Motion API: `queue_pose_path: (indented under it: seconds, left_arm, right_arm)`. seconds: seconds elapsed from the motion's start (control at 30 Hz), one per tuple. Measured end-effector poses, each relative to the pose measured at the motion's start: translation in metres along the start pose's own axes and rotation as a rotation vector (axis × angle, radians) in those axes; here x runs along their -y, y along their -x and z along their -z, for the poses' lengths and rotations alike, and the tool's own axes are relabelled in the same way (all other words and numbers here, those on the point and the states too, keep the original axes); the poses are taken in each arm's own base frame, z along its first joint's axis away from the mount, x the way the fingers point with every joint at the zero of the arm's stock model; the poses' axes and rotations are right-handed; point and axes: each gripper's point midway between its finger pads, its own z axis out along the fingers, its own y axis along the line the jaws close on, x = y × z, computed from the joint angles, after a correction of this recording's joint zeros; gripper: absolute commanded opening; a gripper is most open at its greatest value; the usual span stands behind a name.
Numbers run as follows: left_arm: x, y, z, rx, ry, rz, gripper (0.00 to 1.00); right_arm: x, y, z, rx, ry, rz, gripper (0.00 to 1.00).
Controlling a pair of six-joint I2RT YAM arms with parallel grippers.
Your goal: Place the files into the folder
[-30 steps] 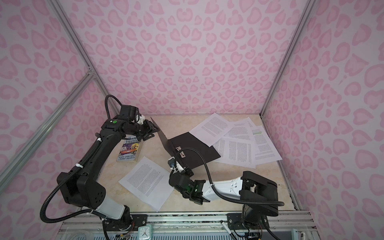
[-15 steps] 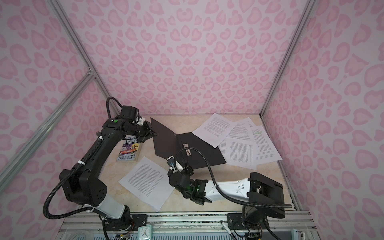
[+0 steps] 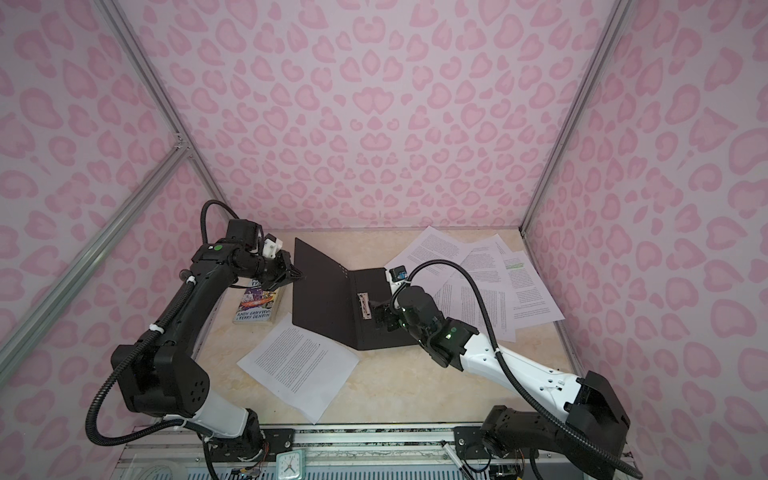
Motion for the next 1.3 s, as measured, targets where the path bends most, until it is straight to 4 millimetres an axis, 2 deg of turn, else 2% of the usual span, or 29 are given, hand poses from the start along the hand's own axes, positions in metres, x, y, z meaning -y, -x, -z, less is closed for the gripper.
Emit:
queue_pose_path:
  seconds: [0.03,0.17,0.3,0.43,0.53,0.63,0.8,0.97,1.2,1.3]
  left_arm:
    - [-0.003,-0.001,0.002,0.004,0.014,-0.013,0.03]
    - [-0.017,-0.001,0.005,0.016,0.07,-0.043,0.03]
    - [-0.031,-0.001,0.005,0.022,0.116,-0.053,0.03]
    - [-0.034,0.0,0.007,0.028,0.119,-0.061,0.03]
    - [-0.033,0.0,0.007,0.03,0.117,-0.068,0.03]
    - [-0.037,0.001,0.008,0.04,0.138,-0.073,0.03]
    - [-0.042,0.004,0.009,0.051,0.162,-0.069,0.03]
    - [-0.043,0.005,0.009,0.054,0.161,-0.066,0.03]
    - [-0.04,0.008,0.012,0.066,0.153,-0.074,0.03]
    - [-0.04,0.008,0.012,0.065,0.152,-0.076,0.03]
  right_arm:
    - [0.016,-0.006,-0.008,-0.035,-0.03,-0.037,0.94]
    - [0.058,-0.024,-0.042,-0.155,-0.11,-0.151,0.9]
    - [0.088,-0.037,-0.083,-0.267,-0.144,-0.229,0.86]
    - [0.104,-0.054,-0.119,-0.345,-0.146,-0.288,0.84]
    - [0.114,-0.071,-0.135,-0.398,-0.146,-0.33,0.82]
    - [0.122,-0.072,-0.149,-0.409,-0.145,-0.362,0.81]
    - [0.138,-0.084,-0.152,-0.427,-0.162,-0.438,0.8]
    - [0.163,-0.082,-0.148,-0.372,-0.149,-0.52,0.78]
    - [0.215,-0.08,-0.124,-0.299,-0.228,-0.618,0.78]
    - [0.227,-0.079,-0.118,-0.294,-0.252,-0.637,0.77]
